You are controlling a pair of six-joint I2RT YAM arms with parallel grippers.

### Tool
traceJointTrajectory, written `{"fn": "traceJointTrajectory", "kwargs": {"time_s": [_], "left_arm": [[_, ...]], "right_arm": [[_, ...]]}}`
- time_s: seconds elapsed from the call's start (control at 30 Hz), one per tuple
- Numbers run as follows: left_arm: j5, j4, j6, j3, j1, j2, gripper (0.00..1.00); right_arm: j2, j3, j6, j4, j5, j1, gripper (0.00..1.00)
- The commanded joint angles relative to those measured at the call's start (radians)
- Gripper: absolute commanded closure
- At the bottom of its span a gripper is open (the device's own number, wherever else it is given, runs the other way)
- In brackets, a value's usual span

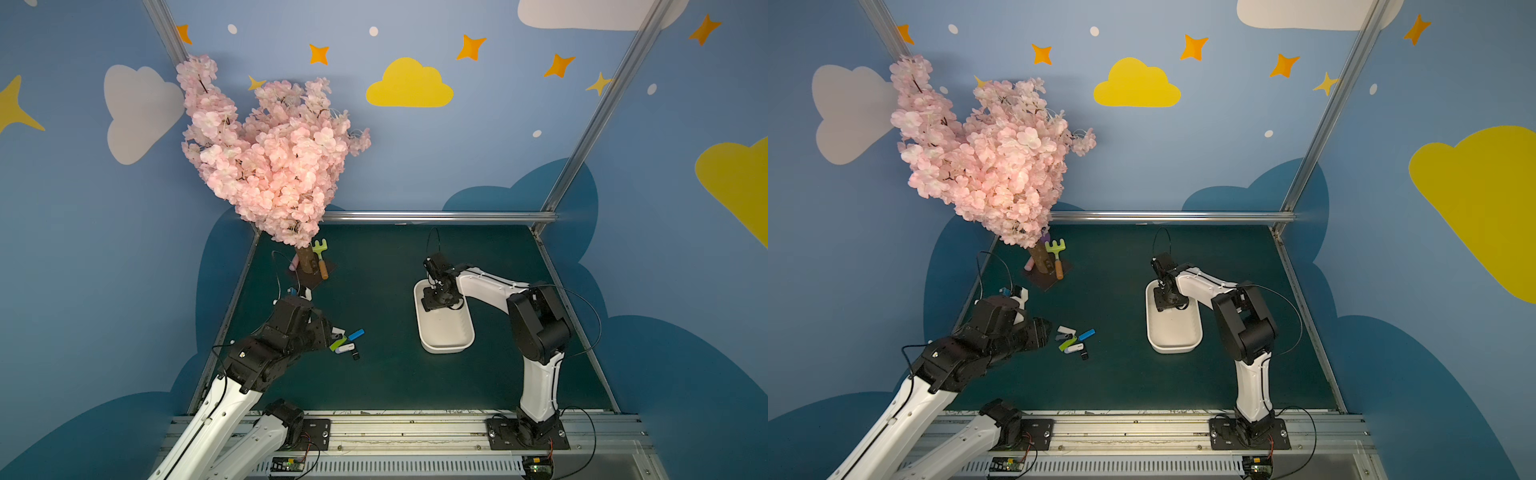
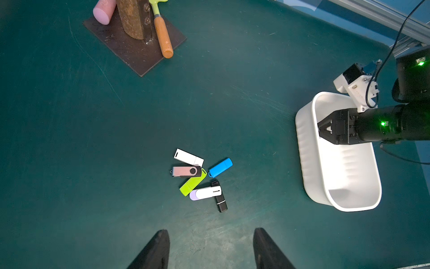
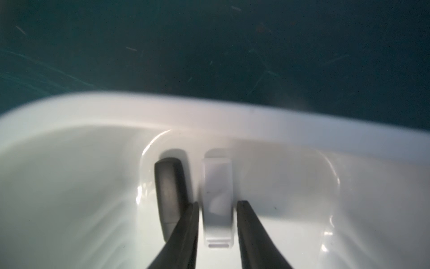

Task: Put the usb flash drive into the storage box
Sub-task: Place the USB flash in the storage box.

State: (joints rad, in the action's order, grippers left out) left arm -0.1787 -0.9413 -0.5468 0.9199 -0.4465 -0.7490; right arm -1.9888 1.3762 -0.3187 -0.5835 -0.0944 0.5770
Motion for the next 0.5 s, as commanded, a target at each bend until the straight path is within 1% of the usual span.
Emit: {"fn": "traceJointTrajectory", "kwargs": {"time_s": [0.0,0.17,0.33,0.4,0.47], "left_arm": [[0.008,0.007,0.010,-0.015,0.004,-0.008,0.39],[0.015,0.011,0.011,-0.018,0.003,-0.024,0.39],[0.045,0.019,0.008,-0.018,0.001,-0.079,0.39],[0.072,0.021,-0.011,-0.021,-0.005,-0.116,0.42],[0.137,0.074,-0.038,-0.060,-0.025,-0.150,0.46]], "right_arm": [[0.013,0.015,-0.014,-0.012,0.020,-0.003,0.65],[0.100,-0.026,-0.019,0.005,0.017,-0.004,0.64],[0.241,-0.092,-0.020,0.022,-0.012,-0.004,0.64],[0.320,-0.151,-0.020,0.072,0.007,-0.002,0.64],[0.406,-0.229,-0.024,0.143,0.040,-0.002,0.63]]}}
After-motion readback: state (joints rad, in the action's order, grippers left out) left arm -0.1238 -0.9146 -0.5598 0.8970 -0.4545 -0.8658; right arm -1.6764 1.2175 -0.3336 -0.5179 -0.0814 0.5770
